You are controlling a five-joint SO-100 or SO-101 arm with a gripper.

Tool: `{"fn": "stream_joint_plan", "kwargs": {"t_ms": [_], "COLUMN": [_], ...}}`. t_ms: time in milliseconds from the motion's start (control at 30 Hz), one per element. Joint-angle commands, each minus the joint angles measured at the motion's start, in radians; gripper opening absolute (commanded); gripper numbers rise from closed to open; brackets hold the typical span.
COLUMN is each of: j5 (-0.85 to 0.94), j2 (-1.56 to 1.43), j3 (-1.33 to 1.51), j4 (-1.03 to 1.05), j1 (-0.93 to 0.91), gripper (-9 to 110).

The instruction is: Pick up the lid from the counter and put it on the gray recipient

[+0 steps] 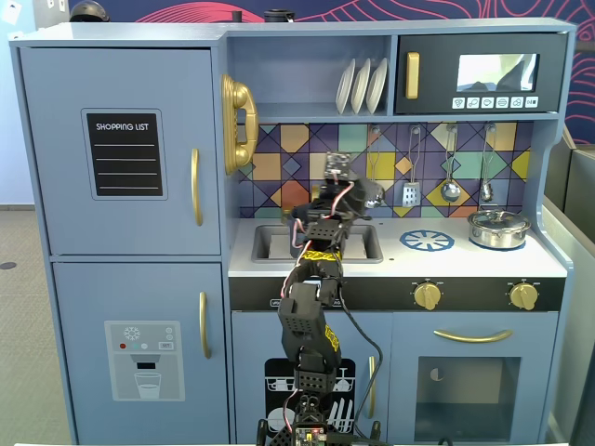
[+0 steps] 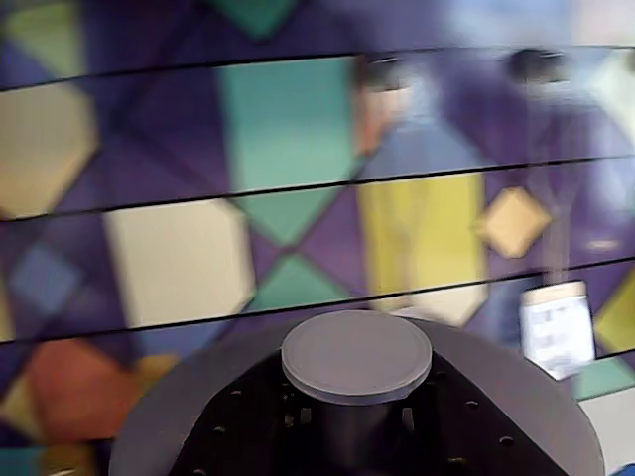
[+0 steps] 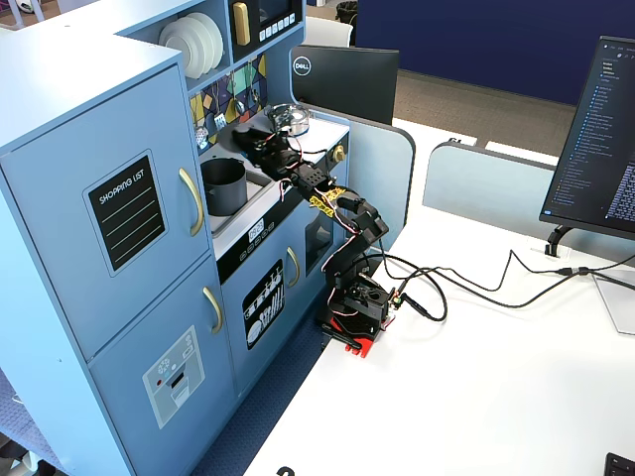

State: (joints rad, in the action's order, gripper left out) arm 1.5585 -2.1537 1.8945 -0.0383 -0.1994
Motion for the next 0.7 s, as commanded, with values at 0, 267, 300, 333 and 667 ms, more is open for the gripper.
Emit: {"fn": "stream_joint_plan", "kwargs": {"t_ms": [0, 267, 300, 333, 667], "j5": [-0.002, 0.017, 0.017, 0.017, 0.025], "j2": [-0.075, -0.084, -0.081, -0.078, -0.020], "j3": [-0.077, -0.021, -0.015, -0.008, 0.054], "j4": [0.035, 0.072, 0.071, 0.069, -0.014], "j1": [0.058, 0.130, 0.137, 0.141, 0.150], "gripper": [0, 0, 0, 0, 0]}}
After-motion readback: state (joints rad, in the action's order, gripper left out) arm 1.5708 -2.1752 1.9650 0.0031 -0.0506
